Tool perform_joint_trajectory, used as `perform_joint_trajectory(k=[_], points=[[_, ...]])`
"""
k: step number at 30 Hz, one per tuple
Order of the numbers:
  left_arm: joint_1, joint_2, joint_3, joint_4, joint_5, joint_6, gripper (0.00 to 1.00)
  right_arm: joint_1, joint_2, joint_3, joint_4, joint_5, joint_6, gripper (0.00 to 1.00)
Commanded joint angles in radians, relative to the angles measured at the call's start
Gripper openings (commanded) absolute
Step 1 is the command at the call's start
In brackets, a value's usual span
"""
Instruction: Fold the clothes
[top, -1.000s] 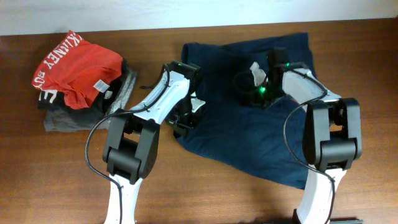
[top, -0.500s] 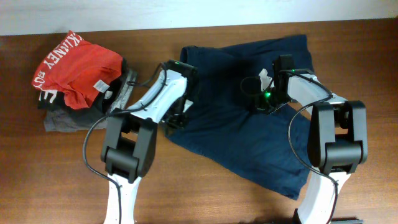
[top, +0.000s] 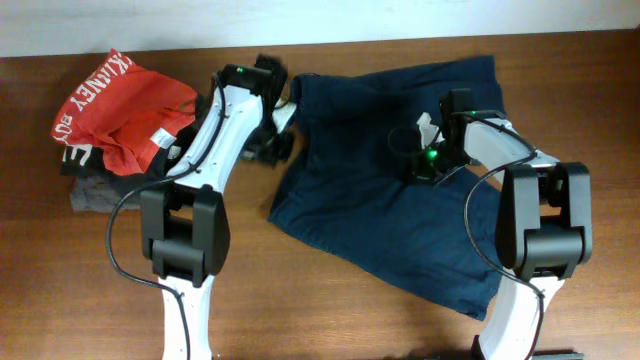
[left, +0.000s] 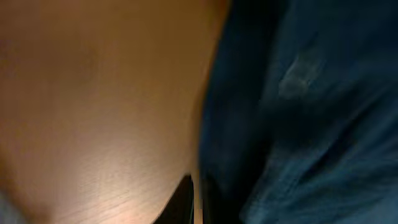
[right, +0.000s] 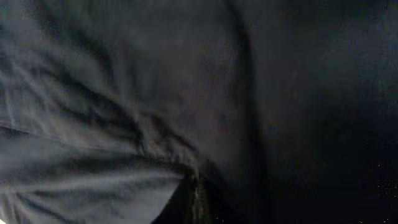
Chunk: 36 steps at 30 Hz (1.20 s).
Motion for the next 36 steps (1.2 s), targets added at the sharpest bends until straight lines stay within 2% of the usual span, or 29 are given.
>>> perform_joint_trajectory(k=[1, 3, 4, 5, 7, 8, 9, 10, 12, 18, 22, 29, 32, 34, 36], points=[[0.002, 0.012, 0.018, 0.159, 0.087, 0.03, 0.06, -0.021, 0.0, 0.055, -0.066, -0.011, -0.133, 0.15], [0.006, 0.024, 0.018, 0.256, 0.084, 0.03, 0.06, -0.021, -0.031, 0.105, -0.107, -0.011, -0.132, 0.19], [0.009, 0.034, 0.018, 0.293, 0.083, 0.03, 0.06, -0.021, -0.047, 0.129, -0.127, -0.011, -0.133, 0.26], [0.017, 0.053, 0.018, 0.368, 0.081, 0.03, 0.05, -0.021, -0.072, 0.164, -0.156, -0.011, -0.132, 0.38], [0.027, 0.077, 0.018, 0.457, 0.083, 0.029, 0.02, -0.021, -0.093, 0.197, -0.183, -0.011, -0.131, 0.4], [0.032, 0.09, 0.018, 0.506, 0.085, 0.029, 0.02, -0.021, -0.101, 0.207, -0.189, -0.011, -0.124, 0.4], [0.035, 0.106, 0.018, 0.555, 0.084, 0.03, 0.01, -0.02, -0.105, 0.211, -0.192, -0.012, -0.121, 0.32], [0.039, 0.12, 0.018, 0.595, 0.084, 0.029, 0.01, -0.019, -0.105, 0.211, -0.195, -0.011, -0.112, 0.27], [0.043, 0.154, 0.018, 0.667, 0.085, 0.029, 0.01, -0.018, -0.103, 0.21, -0.211, -0.011, -0.113, 0.24], [0.045, 0.229, 0.018, 0.811, 0.162, 0.002, 0.0, -0.018, -0.103, 0.208, -0.229, -0.011, -0.113, 0.22], [0.047, 0.253, 0.018, 0.946, 0.224, -0.105, 0.0, -0.018, -0.103, 0.208, -0.237, -0.011, -0.113, 0.22], [0.062, 0.28, 0.02, 1.263, 0.225, -0.279, 0.04, -0.018, -0.103, 0.208, -0.238, 0.001, -0.112, 0.22], [0.087, 0.28, 0.055, 1.313, 0.227, -0.35, 0.11, -0.018, -0.101, 0.208, -0.237, 0.001, -0.113, 0.23], [0.106, 0.28, 0.076, 1.31, 0.265, -0.357, 0.24, -0.018, -0.093, 0.208, -0.236, 0.008, -0.113, 0.27], [0.126, 0.28, 0.095, 1.266, 0.33, -0.357, 0.3, -0.018, -0.082, 0.208, -0.229, 0.054, -0.112, 0.31]])
